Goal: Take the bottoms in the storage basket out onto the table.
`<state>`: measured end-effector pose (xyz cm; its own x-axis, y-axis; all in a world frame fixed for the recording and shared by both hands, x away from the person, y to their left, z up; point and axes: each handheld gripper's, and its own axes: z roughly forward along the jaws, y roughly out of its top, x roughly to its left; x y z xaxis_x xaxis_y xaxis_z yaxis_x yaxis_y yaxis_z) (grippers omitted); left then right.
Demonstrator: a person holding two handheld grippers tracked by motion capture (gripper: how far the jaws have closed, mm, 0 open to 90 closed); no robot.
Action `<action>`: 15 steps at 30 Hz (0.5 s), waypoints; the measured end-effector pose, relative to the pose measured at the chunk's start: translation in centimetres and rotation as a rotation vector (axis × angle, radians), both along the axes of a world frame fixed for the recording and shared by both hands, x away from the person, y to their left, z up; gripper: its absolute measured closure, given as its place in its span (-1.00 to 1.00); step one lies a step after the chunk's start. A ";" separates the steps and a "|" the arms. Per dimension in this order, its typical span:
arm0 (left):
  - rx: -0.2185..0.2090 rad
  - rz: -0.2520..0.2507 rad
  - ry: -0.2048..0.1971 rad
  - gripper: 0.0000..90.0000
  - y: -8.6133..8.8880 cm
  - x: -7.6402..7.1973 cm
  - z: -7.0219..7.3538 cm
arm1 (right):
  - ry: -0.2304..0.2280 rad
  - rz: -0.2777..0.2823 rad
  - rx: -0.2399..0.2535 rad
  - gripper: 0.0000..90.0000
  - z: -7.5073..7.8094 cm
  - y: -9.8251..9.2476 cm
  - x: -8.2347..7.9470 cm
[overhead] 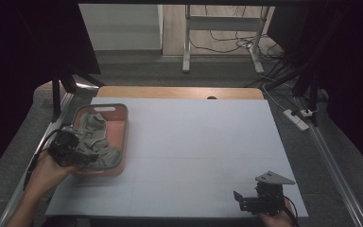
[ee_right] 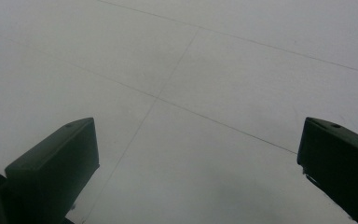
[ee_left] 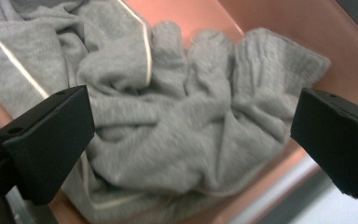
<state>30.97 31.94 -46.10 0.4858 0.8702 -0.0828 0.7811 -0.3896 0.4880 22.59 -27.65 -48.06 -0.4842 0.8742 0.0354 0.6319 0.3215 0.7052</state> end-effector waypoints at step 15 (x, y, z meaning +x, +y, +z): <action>0.065 -0.007 0.129 -1.00 -1.0 5.0 -1.6 | 0.007 0.003 0.006 -1.00 0.0 0.0 0.0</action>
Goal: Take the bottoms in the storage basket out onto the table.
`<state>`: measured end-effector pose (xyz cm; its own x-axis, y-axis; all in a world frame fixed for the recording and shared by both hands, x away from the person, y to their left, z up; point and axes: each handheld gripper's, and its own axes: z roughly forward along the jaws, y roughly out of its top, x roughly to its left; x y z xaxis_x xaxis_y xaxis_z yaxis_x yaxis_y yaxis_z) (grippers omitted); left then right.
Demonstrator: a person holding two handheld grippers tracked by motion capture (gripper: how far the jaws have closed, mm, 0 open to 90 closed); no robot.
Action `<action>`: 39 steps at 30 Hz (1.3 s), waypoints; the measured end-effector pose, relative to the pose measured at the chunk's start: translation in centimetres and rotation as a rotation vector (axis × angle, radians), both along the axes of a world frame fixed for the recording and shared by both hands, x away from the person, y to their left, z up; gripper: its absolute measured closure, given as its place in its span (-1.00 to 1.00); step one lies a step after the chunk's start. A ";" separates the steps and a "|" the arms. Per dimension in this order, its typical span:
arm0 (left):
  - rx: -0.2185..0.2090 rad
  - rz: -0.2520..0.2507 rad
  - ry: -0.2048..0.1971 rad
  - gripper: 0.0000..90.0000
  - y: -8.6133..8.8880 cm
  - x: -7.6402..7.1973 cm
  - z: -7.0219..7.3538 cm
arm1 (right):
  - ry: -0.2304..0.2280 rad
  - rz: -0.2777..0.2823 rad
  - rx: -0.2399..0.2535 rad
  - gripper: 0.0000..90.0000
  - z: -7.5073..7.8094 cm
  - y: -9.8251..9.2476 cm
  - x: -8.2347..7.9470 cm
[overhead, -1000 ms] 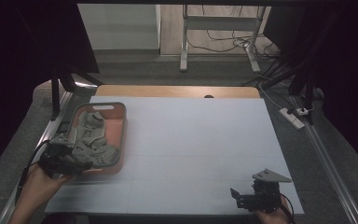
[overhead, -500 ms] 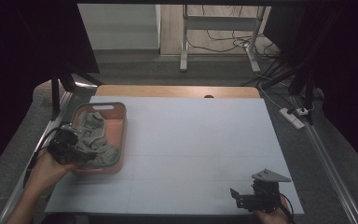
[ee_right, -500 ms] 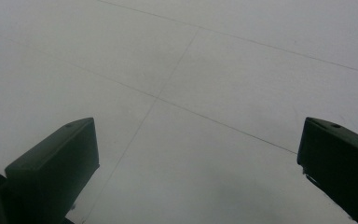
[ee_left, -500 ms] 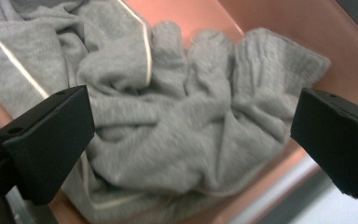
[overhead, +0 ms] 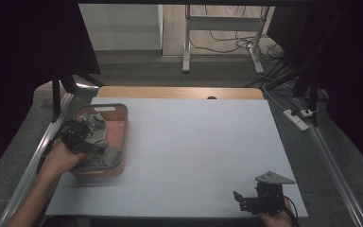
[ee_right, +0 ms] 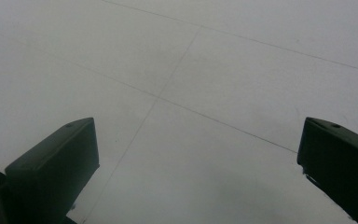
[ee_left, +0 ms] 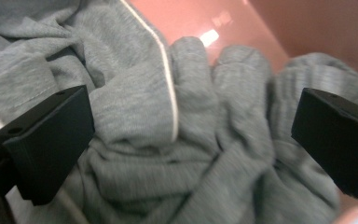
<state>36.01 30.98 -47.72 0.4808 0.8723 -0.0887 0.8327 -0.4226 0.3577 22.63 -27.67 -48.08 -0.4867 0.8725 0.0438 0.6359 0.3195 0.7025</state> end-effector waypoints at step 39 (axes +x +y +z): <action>-0.022 -0.014 0.256 -0.03 -0.8 2.7 -2.8 | 0.002 0.007 -0.010 -1.00 0.0 -0.1 -0.3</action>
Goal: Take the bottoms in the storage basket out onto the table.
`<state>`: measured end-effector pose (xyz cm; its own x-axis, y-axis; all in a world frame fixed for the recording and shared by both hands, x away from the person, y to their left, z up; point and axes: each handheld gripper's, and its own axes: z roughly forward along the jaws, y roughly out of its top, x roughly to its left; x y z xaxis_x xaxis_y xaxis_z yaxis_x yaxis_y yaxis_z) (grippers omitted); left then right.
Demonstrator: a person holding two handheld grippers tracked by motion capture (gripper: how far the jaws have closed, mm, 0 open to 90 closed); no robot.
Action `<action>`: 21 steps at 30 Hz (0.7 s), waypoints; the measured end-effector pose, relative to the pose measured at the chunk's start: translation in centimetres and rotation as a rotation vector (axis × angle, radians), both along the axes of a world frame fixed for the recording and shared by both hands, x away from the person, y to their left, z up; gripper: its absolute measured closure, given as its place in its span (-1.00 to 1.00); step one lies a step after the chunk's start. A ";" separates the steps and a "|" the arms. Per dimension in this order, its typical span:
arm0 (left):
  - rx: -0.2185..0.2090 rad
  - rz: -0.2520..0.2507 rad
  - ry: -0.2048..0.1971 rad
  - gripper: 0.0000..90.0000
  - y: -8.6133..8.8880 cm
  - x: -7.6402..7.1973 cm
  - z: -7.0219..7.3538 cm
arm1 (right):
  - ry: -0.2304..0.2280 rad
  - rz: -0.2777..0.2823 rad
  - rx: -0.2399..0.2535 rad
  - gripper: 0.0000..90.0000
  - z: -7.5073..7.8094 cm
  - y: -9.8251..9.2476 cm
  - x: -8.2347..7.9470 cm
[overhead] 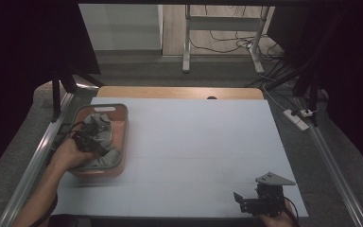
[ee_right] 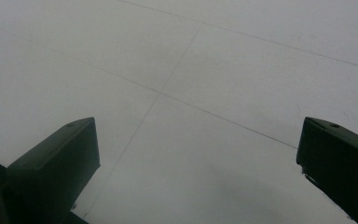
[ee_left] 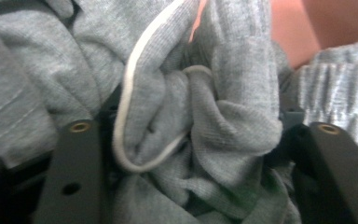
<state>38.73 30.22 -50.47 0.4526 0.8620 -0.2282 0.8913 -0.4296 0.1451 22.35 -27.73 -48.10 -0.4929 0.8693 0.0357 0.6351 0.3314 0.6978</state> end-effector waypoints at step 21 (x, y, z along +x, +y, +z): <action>0.038 -0.017 -0.088 0.24 -0.3 -1.0 1.7 | 0.009 0.002 0.008 -1.00 0.0 0.0 0.3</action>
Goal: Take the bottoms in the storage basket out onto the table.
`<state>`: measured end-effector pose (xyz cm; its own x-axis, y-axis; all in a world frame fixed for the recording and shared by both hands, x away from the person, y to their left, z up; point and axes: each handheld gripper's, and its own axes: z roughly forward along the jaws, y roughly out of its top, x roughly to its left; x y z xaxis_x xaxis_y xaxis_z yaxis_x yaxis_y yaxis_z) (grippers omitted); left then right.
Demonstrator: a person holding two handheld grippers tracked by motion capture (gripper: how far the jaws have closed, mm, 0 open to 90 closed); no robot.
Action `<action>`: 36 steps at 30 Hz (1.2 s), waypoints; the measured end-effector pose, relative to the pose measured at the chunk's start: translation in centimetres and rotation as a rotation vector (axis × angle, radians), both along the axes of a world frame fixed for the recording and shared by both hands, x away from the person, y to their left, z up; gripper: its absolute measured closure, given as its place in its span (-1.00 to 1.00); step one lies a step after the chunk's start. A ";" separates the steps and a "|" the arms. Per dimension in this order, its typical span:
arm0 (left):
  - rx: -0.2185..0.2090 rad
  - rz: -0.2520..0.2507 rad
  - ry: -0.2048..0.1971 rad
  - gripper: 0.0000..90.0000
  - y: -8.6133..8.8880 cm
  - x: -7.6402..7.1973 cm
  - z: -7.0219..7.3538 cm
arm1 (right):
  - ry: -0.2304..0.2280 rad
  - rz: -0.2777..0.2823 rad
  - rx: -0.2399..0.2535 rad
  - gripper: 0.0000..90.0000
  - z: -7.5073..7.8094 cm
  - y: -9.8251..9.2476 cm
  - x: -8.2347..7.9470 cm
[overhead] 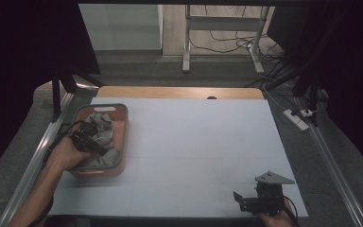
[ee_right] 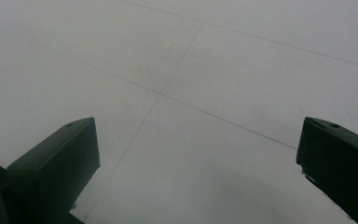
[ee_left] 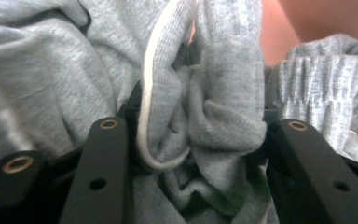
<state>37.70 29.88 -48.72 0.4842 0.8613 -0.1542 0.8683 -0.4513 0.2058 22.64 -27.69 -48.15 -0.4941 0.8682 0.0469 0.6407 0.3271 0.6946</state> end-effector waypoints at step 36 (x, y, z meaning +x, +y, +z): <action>0.028 -0.045 -0.208 0.22 -0.2 -0.1 12.5 | 0.002 -0.005 0.007 -1.00 0.0 -0.1 0.0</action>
<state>37.59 29.71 -36.18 0.5414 0.8405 -0.0230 0.7871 -0.4970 0.3652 22.64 -27.76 -48.14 -0.4895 0.8704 0.0537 0.6440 0.3193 0.6952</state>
